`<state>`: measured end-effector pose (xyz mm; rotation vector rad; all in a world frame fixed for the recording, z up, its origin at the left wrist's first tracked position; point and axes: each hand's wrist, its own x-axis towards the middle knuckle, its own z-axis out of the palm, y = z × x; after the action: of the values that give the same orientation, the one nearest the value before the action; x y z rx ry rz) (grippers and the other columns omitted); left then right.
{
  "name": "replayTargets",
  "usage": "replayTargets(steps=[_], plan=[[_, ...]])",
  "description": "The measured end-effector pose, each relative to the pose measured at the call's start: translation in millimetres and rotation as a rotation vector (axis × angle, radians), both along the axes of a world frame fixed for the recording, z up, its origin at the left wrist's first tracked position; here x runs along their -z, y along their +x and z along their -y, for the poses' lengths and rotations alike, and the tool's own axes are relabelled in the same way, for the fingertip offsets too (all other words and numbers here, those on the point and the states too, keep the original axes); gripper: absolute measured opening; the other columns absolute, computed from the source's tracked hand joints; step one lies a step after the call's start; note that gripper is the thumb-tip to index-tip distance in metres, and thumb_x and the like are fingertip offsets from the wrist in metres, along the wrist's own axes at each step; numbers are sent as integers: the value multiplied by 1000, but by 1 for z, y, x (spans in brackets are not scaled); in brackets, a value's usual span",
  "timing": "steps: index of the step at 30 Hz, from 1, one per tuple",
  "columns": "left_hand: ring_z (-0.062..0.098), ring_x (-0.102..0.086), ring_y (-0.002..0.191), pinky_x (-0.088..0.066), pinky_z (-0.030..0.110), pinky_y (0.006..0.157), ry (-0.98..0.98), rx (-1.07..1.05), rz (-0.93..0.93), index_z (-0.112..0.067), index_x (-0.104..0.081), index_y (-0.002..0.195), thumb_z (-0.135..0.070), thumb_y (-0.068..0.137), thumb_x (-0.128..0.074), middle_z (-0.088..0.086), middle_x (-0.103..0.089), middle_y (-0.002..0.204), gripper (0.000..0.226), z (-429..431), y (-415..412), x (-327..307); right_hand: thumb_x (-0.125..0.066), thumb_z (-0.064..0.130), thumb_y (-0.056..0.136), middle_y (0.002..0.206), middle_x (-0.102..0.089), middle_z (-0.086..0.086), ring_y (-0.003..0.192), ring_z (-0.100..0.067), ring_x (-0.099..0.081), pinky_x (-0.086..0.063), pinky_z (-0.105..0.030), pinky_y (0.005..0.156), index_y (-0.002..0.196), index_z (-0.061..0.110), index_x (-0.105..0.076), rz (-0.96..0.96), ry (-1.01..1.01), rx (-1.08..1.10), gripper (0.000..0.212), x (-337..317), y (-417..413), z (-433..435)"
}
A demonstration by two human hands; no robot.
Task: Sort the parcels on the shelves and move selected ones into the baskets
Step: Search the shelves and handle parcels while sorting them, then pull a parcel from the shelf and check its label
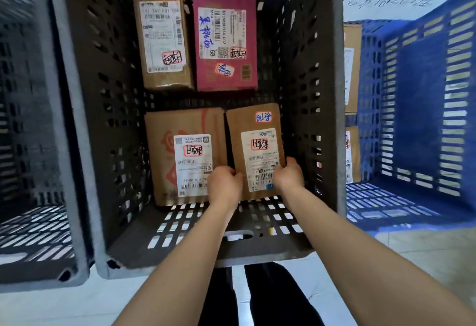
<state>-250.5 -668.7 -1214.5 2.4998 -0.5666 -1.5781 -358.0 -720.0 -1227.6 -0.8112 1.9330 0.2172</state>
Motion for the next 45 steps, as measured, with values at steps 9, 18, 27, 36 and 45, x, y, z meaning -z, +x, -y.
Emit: replayTargets(steps=[9,18,27,36,45], plan=[[15,-58,82,-42,23,70,-108,-336,-66,-10,-68,106,-26,91,-50,5,-69,99,29,-25,39,-130,-43,16,95,127,-57,-8,109,-26,-57,-49,-40,94,128,9,-50,138,-9,-208,34,-137,38,3],[22,-57,78,-46,33,71,-331,-919,-8,-26,-58,64,-23,89,-54,6,-62,78,25,-104,121,-346,-54,24,91,119,-60,0,99,-11,-55,-41,-21,81,116,13,-60,531,-153,-643,28,-366,158,-20],[18,-51,78,-37,31,69,-635,-1349,245,-22,-57,64,-22,88,-55,5,-58,80,25,-310,153,-554,-58,30,89,109,-61,-1,97,-15,-55,-44,-31,87,108,16,-61,871,-171,-1026,24,-565,251,-191],[16,-57,72,-40,28,67,-820,-1676,678,-17,-65,71,-29,88,-57,-1,-64,71,22,-626,74,-674,-60,34,86,108,-64,-3,103,-15,-58,-42,-27,87,108,9,-64,1185,-118,-1394,33,-680,246,-513],[19,-66,89,-50,34,85,-821,-1929,983,-30,-64,74,-25,88,-59,-1,-70,82,15,-857,-7,-738,-62,38,85,119,-61,-1,113,-13,-57,-43,-33,101,115,16,-58,1363,120,-1653,38,-748,213,-765]])
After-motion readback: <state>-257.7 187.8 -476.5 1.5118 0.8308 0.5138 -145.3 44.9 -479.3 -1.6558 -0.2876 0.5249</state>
